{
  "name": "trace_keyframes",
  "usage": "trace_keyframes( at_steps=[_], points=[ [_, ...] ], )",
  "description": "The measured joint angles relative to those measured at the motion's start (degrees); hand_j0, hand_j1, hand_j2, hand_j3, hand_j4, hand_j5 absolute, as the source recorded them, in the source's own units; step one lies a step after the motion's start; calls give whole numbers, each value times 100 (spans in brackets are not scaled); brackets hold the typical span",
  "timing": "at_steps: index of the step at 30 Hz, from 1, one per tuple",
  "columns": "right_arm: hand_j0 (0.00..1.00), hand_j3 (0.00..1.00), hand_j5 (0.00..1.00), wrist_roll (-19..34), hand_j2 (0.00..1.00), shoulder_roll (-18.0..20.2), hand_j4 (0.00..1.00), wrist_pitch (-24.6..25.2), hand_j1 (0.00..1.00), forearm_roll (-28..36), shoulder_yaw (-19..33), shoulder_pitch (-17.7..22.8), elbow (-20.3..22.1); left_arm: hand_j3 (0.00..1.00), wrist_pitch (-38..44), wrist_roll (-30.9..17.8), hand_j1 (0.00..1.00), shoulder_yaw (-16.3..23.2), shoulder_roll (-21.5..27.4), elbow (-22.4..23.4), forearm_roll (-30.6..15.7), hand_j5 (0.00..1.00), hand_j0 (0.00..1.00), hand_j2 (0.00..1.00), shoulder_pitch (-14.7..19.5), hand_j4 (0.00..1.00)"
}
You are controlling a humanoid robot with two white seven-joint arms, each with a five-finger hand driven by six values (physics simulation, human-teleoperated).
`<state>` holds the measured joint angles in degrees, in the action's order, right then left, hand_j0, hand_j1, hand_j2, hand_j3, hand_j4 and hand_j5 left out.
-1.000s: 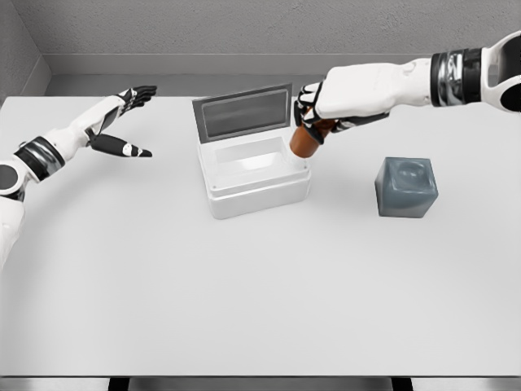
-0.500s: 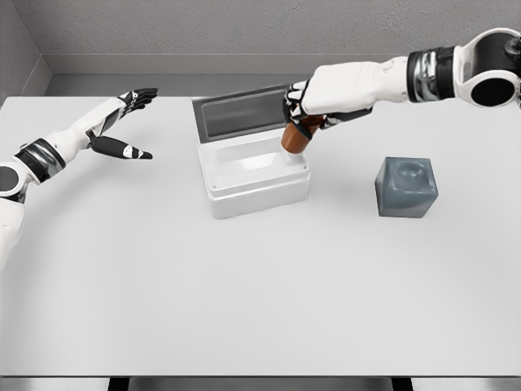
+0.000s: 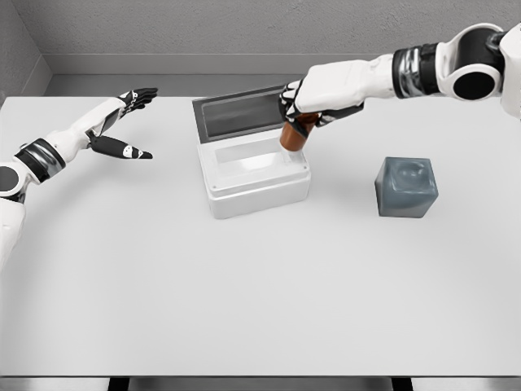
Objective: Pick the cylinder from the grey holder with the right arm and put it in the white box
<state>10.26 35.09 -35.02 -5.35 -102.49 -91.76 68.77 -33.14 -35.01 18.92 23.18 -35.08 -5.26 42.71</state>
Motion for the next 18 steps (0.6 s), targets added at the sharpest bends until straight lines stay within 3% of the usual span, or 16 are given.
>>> trace_keyframes(
  at_steps=[4, 6, 7, 13, 18],
  points=[
    [28, 28, 28, 5, 28, -86, 28, 0, 28, 5, 1, 26, -99, 100, 0, 0, 100, 0, 1, -1, 0, 100, 100, 100, 0, 100],
    [46, 46, 46, 9, 46, -108, 46, 0, 46, 0, 0, 26, -115, 100, -1, 0, 100, 0, 3, -1, 0, 100, 100, 100, 0, 100],
    [70, 70, 70, 9, 70, -115, 70, -1, 70, -2, 0, 26, -118, 100, -1, 0, 100, 0, 2, -1, 0, 100, 100, 100, 0, 100],
    [82, 82, 82, 5, 82, -128, 82, -3, 82, -5, 38, 61, -92, 100, -1, 0, 100, 0, 1, -1, 0, 100, 100, 100, 0, 100],
    [82, 82, 82, 12, 82, -123, 82, -3, 82, -11, 99, 70, -65, 100, -1, 0, 100, 0, 3, -1, 0, 100, 100, 100, 0, 100]
  ],
)
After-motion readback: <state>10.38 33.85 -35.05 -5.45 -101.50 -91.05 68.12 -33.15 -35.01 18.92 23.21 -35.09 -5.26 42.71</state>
